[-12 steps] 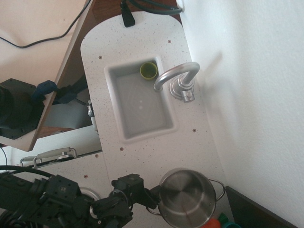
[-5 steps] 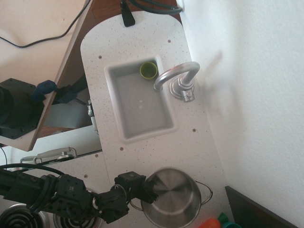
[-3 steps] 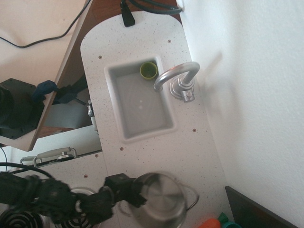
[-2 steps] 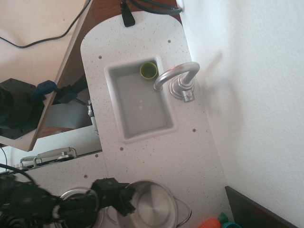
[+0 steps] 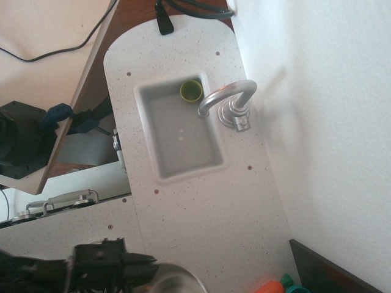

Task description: Pick up pot

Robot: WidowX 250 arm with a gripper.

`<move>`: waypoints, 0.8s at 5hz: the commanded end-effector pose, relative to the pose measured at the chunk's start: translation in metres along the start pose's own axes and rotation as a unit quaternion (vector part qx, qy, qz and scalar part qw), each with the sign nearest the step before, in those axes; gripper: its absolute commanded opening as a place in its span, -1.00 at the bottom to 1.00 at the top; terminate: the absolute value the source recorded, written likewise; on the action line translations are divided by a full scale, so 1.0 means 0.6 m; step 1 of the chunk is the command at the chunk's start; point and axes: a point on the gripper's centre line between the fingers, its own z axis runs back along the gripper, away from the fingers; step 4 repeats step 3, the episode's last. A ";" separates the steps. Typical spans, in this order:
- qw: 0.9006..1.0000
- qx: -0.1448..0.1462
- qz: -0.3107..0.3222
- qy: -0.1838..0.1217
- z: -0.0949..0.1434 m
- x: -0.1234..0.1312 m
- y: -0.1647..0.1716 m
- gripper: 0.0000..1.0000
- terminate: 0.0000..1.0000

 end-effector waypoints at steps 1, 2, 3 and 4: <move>1.000 0.000 0.012 -0.010 0.026 0.015 -0.032 1.00 -1.00; 0.999 0.031 0.013 -0.016 0.033 0.013 -0.017 1.00 -1.00; 0.999 0.038 0.036 0.016 0.035 0.016 -0.011 1.00 1.00; 0.999 0.038 0.036 0.016 0.035 0.016 -0.011 1.00 1.00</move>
